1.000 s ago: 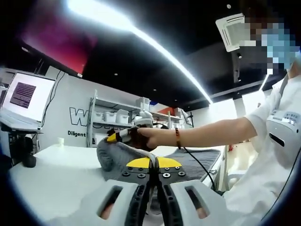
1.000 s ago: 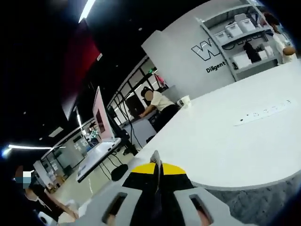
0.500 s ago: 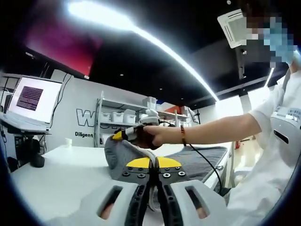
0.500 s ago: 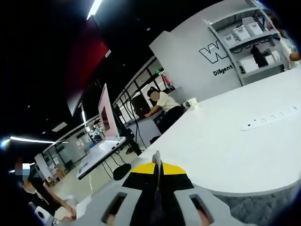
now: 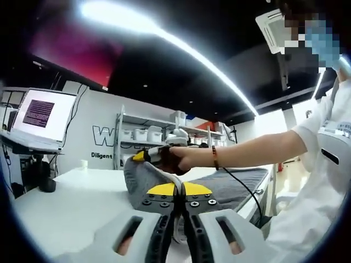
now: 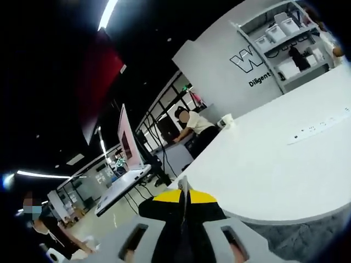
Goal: Open the folded towel by lifting each exposed corner and separating the folded layers until the towel lies flat within the target outline without major curled edges
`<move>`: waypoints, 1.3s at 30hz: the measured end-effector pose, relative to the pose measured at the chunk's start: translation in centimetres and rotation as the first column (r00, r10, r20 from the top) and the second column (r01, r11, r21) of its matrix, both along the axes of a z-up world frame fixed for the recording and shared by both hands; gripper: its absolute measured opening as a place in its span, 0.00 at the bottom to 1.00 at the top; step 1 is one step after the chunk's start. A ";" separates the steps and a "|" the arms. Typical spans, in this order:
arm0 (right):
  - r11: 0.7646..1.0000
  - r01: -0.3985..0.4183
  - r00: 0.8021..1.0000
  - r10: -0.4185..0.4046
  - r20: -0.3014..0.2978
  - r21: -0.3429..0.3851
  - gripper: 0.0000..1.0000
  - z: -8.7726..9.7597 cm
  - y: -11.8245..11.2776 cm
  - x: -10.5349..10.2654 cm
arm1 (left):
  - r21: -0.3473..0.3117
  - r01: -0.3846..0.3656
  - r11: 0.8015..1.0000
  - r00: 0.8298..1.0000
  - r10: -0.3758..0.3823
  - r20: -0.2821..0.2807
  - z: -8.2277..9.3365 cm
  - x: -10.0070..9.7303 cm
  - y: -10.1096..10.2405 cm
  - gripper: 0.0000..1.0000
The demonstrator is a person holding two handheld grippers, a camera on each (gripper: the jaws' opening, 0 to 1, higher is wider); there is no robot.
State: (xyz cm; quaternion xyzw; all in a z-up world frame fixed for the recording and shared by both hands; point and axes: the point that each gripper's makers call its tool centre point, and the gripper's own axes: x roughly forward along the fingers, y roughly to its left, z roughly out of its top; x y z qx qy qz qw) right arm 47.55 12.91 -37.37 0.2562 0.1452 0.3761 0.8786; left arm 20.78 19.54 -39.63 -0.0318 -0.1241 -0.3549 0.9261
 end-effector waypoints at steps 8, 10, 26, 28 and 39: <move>1.000 -0.013 1.000 0.013 -0.003 0.010 0.00 -0.2 1.0 0.2 | -0.009 -0.007 1.000 1.000 0.007 -0.005 -0.1 0.0 0.7 0.01; 1.000 -0.020 1.000 0.020 -0.004 0.012 0.00 -0.3 1.2 0.2 | -0.016 -0.012 1.000 1.000 0.012 -0.005 -0.1 0.0 0.9 0.01; 0.999 -0.031 0.999 0.032 -0.022 0.007 0.00 -1.2 1.8 0.3 | 0.034 -0.034 0.999 0.999 0.035 -0.015 -0.6 0.0 1.0 0.01; 1.000 -0.023 1.000 0.023 -0.020 -0.006 0.00 -1.4 1.7 0.4 | 0.058 -0.040 0.998 0.999 0.041 -0.020 -1.0 0.0 1.0 0.01; 0.999 -0.028 0.999 0.028 -0.028 0.016 0.00 -1.5 2.4 0.8 | 0.071 -0.037 0.997 0.999 0.039 -0.024 -1.2 0.0 1.1 0.01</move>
